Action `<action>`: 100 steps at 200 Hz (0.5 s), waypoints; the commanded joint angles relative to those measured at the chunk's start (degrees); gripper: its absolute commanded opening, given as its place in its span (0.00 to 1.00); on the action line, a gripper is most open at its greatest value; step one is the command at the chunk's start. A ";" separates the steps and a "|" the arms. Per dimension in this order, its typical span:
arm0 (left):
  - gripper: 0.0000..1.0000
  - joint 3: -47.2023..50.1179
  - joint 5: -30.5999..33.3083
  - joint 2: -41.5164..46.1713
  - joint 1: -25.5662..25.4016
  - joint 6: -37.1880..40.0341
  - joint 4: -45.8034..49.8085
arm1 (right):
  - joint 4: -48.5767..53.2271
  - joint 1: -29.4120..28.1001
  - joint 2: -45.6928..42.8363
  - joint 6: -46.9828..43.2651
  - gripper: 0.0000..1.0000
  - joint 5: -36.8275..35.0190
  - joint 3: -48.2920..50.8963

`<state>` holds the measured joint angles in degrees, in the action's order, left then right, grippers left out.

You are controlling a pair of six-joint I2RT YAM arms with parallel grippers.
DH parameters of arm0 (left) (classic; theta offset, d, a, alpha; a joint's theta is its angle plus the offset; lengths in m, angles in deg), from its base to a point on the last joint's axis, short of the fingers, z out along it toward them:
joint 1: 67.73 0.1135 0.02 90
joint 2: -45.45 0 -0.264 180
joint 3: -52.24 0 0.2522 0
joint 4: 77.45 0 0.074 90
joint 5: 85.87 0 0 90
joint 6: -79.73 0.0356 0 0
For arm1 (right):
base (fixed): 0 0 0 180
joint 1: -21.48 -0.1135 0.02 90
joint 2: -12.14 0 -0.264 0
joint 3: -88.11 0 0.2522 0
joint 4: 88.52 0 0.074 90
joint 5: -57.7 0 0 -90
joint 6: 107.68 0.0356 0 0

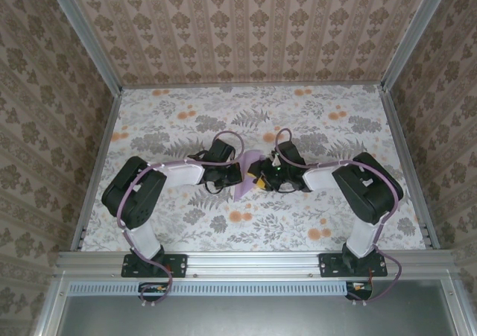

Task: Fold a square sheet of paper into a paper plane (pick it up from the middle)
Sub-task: Fourth fold the wing at the center of the table.

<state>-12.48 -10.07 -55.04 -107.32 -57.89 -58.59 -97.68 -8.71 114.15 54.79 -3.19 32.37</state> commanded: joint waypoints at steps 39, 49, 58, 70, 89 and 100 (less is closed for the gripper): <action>0.00 2.80 3.06 -2.41 0.79 -0.38 5.09 | -5.32 1.53 -3.96 1.46 0.51 -2.56 3.19; 0.00 2.71 3.03 -2.43 0.79 -0.24 5.14 | -5.36 1.63 -3.63 1.30 0.50 -2.33 2.89; 0.00 2.66 2.95 -2.43 0.83 -0.21 5.11 | -5.19 1.63 -3.33 0.84 0.49 -2.05 2.44; 0.00 2.66 2.81 -2.44 0.84 -0.20 5.18 | -4.15 1.65 -2.81 0.12 0.47 -1.85 1.74; 0.00 2.53 2.55 -2.43 0.88 -0.10 5.16 | -2.09 1.94 -1.96 -1.73 0.42 -1.77 0.45; 0.00 2.53 2.38 -2.45 0.83 0.05 5.10 | 0.15 1.98 -1.35 -3.47 0.37 -1.77 -0.73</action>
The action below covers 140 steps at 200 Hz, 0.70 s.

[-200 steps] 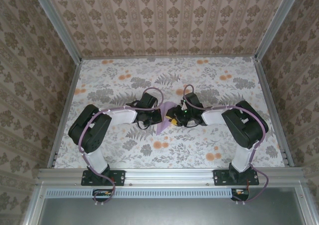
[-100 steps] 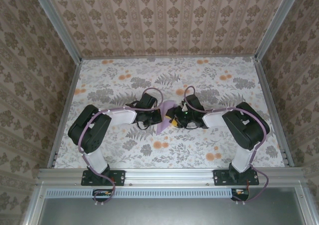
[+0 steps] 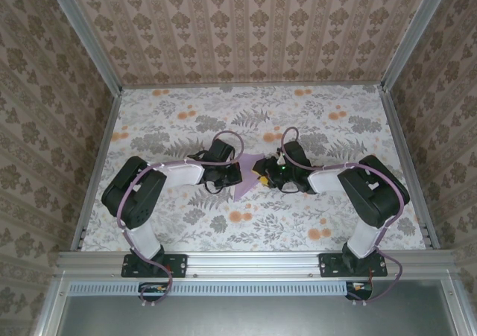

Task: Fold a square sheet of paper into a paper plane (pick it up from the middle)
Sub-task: Fourth fold the wing at the center of the table.

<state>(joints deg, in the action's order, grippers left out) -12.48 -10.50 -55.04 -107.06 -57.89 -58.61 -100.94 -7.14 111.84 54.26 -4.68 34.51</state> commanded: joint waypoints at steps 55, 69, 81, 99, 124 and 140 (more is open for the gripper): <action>0.02 1.13 0.08 -0.59 0.79 3.33 3.80 | 11.08 0.41 2.20 -9.51 0.13 -1.03 -6.67; 0.06 0.18 -0.94 0.86 1.05 4.85 3.88 | 13.52 0.41 2.09 -10.55 0.06 -1.69 -7.55; 0.10 -0.88 -1.35 2.51 1.44 6.15 4.78 | 15.86 0.41 1.46 -11.38 0.03 -2.88 -8.07; 0.19 -1.73 -1.63 5.43 2.21 7.65 5.70 | 19.62 0.40 -0.30 -12.63 0.01 -4.80 -8.63; 0.37 -1.06 -1.28 10.55 3.37 8.92 6.10 | 26.18 0.39 -4.47 -13.76 0.00 -8.45 -9.28; 0.46 -0.02 -1.15 13.74 3.86 9.63 5.51 | 31.06 0.33 -7.80 -13.86 0.00 -11.82 -9.73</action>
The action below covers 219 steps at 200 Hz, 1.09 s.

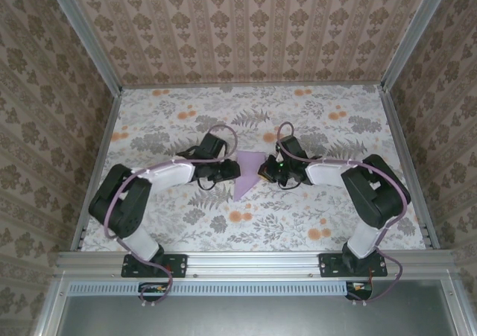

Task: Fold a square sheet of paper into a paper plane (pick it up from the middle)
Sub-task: Fourth fold the wing at the center of the table.

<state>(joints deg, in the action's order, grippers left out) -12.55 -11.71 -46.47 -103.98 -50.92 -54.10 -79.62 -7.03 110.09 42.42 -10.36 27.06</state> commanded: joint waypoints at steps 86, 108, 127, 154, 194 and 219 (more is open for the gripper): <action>0.89 7.26 -1.16 15.49 -2.85 13.72 -9.87 | 25.04 -1.92 -17.26 11.29 0.00 -17.92 -3.08; 0.93 7.88 0.62 16.05 -4.66 15.93 -11.42 | 26.35 -3.17 -15.59 12.85 0.00 -18.41 -6.36; 0.93 8.79 1.12 17.05 -5.22 17.26 -12.68 | 28.68 -4.14 -14.52 13.07 0.00 -19.58 -10.06; 0.93 11.39 3.68 20.58 -5.23 18.47 -14.82 | 33.11 -5.88 -14.86 11.34 0.00 -24.51 -15.17; 0.93 13.79 4.32 23.54 -5.20 19.66 -16.68 | 36.73 -7.20 -16.61 11.53 0.00 -29.32 -17.32; 0.92 13.89 3.62 23.65 -5.15 20.64 -17.25 | 37.40 -8.11 -16.00 11.62 0.00 -30.54 -18.81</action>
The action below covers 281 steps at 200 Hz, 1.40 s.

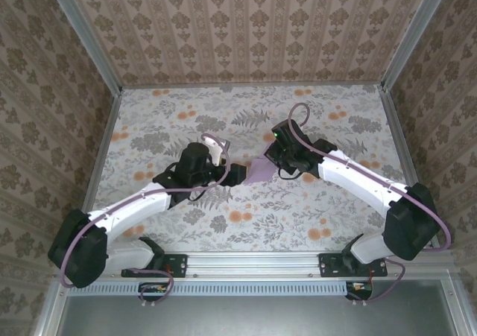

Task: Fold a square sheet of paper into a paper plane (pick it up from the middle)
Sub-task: Fourth fold the wing at the center of the table.

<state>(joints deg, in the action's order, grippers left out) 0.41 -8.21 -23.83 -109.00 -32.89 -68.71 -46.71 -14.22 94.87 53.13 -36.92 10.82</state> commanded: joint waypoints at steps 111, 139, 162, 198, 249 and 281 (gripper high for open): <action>0.86 2.21 -2.01 -7.54 -2.93 7.61 -9.76 | -1.24 0.43 9.42 7.29 0.00 6.59 -0.21; 0.83 0.20 -0.92 -13.55 -5.26 12.11 -9.91 | -2.15 1.45 10.12 10.76 0.00 8.89 2.24; 0.79 1.53 -0.88 -16.97 -7.26 17.36 -16.16 | -0.40 2.30 10.01 11.10 0.00 9.94 2.45; 0.76 -0.21 -1.13 -21.41 -7.62 20.44 -18.27 | 0.36 3.51 10.29 11.36 0.00 11.99 2.62; 0.61 -2.69 -4.14 -26.25 -7.76 23.31 -18.96 | -0.37 4.32 11.65 11.55 0.00 14.76 2.62; 0.50 -3.29 -5.41 -27.27 -7.76 23.32 -19.90 | -0.79 4.47 12.66 11.54 0.00 16.17 2.62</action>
<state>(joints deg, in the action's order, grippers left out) -1.01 -11.27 -50.32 -116.46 -11.29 -86.21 -47.80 -10.18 106.42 63.58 -23.50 13.02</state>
